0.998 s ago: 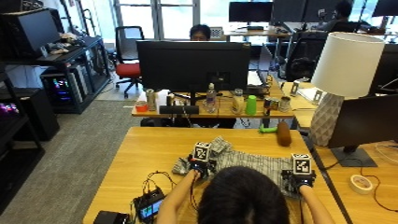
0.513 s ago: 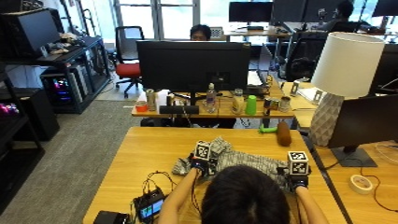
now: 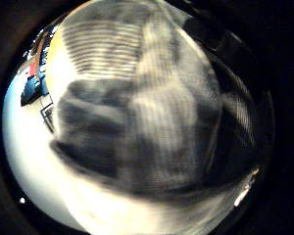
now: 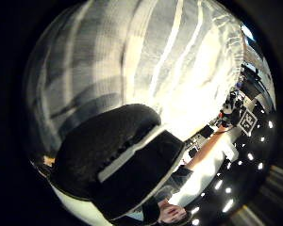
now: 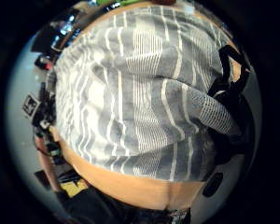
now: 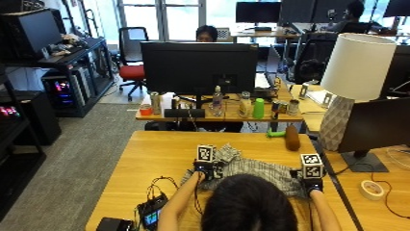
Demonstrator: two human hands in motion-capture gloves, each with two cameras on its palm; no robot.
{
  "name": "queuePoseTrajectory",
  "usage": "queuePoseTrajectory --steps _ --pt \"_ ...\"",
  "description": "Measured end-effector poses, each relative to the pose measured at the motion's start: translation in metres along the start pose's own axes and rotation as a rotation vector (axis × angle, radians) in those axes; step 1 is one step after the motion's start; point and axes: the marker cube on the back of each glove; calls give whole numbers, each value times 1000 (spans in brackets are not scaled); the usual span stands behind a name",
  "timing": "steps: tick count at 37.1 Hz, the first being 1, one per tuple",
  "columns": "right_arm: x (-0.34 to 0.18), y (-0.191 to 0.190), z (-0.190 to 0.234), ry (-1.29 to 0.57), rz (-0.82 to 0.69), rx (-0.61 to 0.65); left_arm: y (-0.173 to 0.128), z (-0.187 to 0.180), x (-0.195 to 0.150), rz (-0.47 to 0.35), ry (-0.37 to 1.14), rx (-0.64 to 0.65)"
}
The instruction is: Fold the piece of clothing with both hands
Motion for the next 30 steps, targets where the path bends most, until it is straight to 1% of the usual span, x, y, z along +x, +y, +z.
queuePoseTrajectory --steps 4,6,9,13,15,18,23,28,30 --pt "20 -8 -9 48 32 34 8 -10 2 59 108 27" --pt "35 -29 -4 59 54 60 14 -13 3 97 150 29" --pt "59 -64 -3 58 95 101 22 -19 2 114 168 46" --pt "68 -63 -44 54 134 142 32 -30 -1 136 155 100" --pt "62 -58 -69 52 141 163 34 -37 -4 144 147 160" --pt "45 -53 -107 56 142 204 39 -48 -12 126 127 267" --pt "-8 -47 -167 86 95 254 44 -74 -33 23 98 458" --pt "-81 -56 -205 128 -10 246 55 -83 -45 6 124 445" --pt "-114 -55 -218 142 -54 248 59 -83 -51 -24 135 429"
